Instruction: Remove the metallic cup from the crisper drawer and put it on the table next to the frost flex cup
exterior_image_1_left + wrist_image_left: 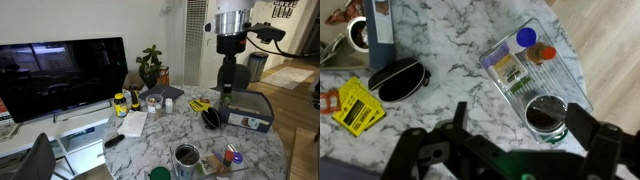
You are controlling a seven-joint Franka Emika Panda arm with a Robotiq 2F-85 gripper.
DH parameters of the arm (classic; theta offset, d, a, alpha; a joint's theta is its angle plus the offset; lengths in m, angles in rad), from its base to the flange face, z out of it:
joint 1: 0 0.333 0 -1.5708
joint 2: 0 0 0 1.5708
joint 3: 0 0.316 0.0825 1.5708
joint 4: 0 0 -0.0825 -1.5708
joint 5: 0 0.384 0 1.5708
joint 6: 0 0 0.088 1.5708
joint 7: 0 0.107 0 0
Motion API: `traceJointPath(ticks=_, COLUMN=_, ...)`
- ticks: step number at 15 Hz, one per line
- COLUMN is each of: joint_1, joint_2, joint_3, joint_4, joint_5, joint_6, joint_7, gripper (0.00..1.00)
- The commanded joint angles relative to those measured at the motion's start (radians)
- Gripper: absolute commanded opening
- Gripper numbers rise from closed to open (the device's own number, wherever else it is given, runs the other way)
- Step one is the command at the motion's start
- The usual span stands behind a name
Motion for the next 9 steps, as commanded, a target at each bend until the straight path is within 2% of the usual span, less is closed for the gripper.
traceJointPath(ticks=1, joint_1=0.009, joint_2=0.115, joint_3=-0.005, joint_4=-0.082, joint_5=0.123, joint_6=0.103, joint_7=0.081, gripper=1.00)
traceJointPath(ticks=3, joint_1=0.018, joint_2=0.163, joint_3=-0.001, joint_4=-0.141, joint_5=0.221, joint_6=0.196, joint_7=0.111, gripper=1.00)
traceJointPath(ticks=4, joint_1=0.028, joint_2=0.182, joint_3=-0.003, joint_4=-0.167, joint_5=0.293, joint_6=0.258, joint_7=0.087, gripper=1.00)
traceJointPath(ticks=5, joint_1=0.011, joint_2=0.161, joint_3=-0.004, joint_4=-0.116, joint_5=0.199, joint_6=0.178, joint_7=0.080, gripper=1.00)
traceJointPath(ticks=9, joint_1=0.012, joint_2=0.184, joint_3=-0.005, joint_4=-0.112, joint_5=0.208, joint_6=0.198, joint_7=0.079, gripper=1.00)
